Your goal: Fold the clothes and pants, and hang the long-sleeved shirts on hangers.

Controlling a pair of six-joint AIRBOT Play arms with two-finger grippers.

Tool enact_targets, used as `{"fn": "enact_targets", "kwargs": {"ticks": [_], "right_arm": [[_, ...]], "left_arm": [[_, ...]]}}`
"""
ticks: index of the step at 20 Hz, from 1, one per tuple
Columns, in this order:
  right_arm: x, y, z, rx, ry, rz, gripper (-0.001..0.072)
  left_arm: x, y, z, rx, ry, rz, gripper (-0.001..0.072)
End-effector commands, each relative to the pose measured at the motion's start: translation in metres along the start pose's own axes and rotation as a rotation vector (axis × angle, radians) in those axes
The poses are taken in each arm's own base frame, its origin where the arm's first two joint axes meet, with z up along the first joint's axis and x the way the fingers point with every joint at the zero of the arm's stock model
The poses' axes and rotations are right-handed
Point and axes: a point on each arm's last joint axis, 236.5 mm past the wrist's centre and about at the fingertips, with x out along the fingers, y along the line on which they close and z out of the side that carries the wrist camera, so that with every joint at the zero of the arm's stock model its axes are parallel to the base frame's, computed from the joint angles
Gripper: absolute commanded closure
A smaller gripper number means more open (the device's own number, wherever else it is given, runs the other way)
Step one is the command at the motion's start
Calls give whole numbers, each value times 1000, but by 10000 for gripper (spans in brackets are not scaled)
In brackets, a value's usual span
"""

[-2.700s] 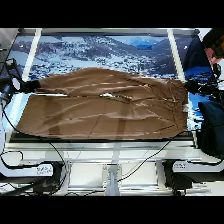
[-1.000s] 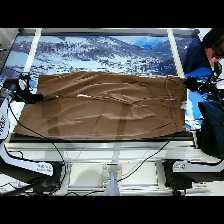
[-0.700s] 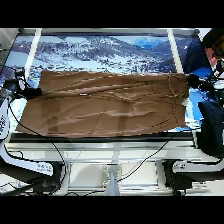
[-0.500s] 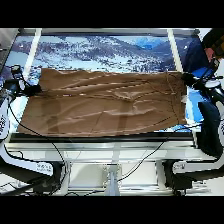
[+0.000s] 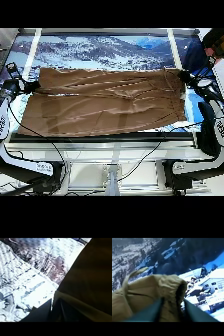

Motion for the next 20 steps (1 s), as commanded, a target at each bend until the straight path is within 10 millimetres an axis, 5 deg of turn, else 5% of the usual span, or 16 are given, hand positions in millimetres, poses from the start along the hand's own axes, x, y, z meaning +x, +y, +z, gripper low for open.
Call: {"fn": "enact_targets", "kwargs": {"ticks": [1,3,6,7,9,10,11,12,13,14,17,20], "right_arm": [[0,1,2,-4,-4,1,27],[-4,7,2,-6,6,18,27],[-25,14,24,-22,-33,37,28],[-36,16,37,-32,-59,40,29],[-67,15,66,-75,-118,36,35],[-86,14,80,-106,-143,32,105],[-106,14,89,-150,-154,27,279],[-125,14,95,-190,-157,24,470],[-145,14,100,-227,-157,19,626],[-166,14,104,-261,-154,15,680],[-221,16,97,-353,-107,0,681],[-259,-10,54,-296,84,-98,681]], "left_arm": [[-4,-2,6,-21,-19,-7,-5],[-20,-1,21,-22,-63,-9,-4],[-73,11,70,-48,-206,-11,11],[-97,20,88,-64,-264,-7,63],[-148,39,115,-92,-369,7,371],[-176,50,125,-106,-421,18,511],[-203,60,133,-122,-467,28,645],[-227,69,138,-123,-503,43,692],[-249,75,139,-88,-528,65,692],[-268,80,135,-6,-527,100,692],[-296,91,102,195,-413,179,693],[-309,95,75,170,-350,172,693]]}}
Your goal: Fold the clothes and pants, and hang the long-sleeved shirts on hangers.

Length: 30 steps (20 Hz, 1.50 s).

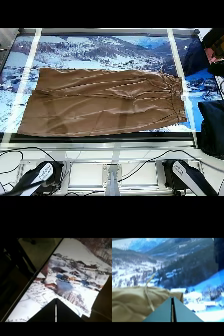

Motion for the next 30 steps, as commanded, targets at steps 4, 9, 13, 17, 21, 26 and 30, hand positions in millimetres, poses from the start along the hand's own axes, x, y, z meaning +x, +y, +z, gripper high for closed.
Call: {"fn": "enact_targets", "kwargs": {"ticks": [4,9,13,17,21,26,30], "right_arm": [[-72,-31,-132,145,465,-176,681],[-81,13,-269,266,730,-92,679],[-58,28,-285,571,660,-121,27],[-45,8,-272,539,568,-172,28],[-40,1,-266,519,529,-188,377],[-19,7,-288,775,590,-196,353],[-9,15,-305,854,660,-135,313]], "left_arm": [[-44,-6,-82,54,169,-36,693],[-42,-26,-190,53,350,-76,693],[-37,-38,-211,37,389,-108,693],[-32,-37,-199,35,332,-103,693],[-30,-37,-191,35,299,-101,693],[-25,-36,-177,33,237,-96,692],[-23,-36,-165,31,185,-92,693]]}}
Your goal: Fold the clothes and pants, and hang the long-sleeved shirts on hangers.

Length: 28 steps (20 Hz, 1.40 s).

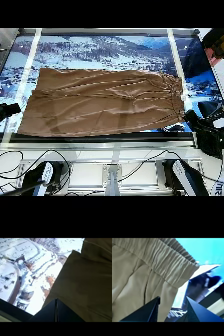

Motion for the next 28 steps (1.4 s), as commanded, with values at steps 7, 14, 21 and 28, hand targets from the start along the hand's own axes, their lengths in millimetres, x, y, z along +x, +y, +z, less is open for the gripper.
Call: {"fn": "enact_targets", "kwargs": {"ticks": [7,14,21,28], "right_arm": [[16,-20,-3,148,83,21,313],[37,5,8,167,86,179,313],[48,-12,0,143,99,120,314],[52,-11,15,122,6,144,400]], "left_arm": [[5,1,16,2,-64,4,693],[10,0,13,3,-49,1,693],[10,0,13,3,-49,1,693],[10,0,13,3,-49,1,693]]}}
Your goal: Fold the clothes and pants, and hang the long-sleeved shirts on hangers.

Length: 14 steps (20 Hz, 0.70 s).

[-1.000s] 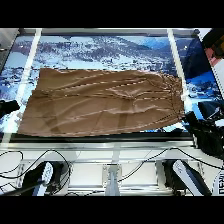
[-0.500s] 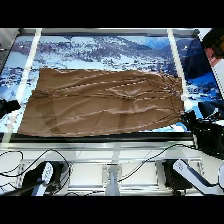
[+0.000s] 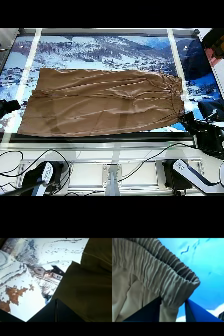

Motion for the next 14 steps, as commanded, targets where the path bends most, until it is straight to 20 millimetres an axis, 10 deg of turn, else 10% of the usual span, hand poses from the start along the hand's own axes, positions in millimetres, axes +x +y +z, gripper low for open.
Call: {"fn": "enact_targets", "kwargs": {"ticks": [1,4,7,9,14], "right_arm": [[0,9,12,-40,-54,40,404],[0,14,9,-38,-45,60,680],[-8,23,13,-37,-70,86,681],[-17,30,18,-50,-105,102,680],[-32,42,21,-83,-144,129,680]], "left_arm": [[0,0,0,-1,1,1,692],[0,0,0,-2,1,0,692],[0,-2,-10,-51,41,-7,587],[-1,0,-31,-161,130,4,181],[-13,21,-119,-357,447,84,174]]}}
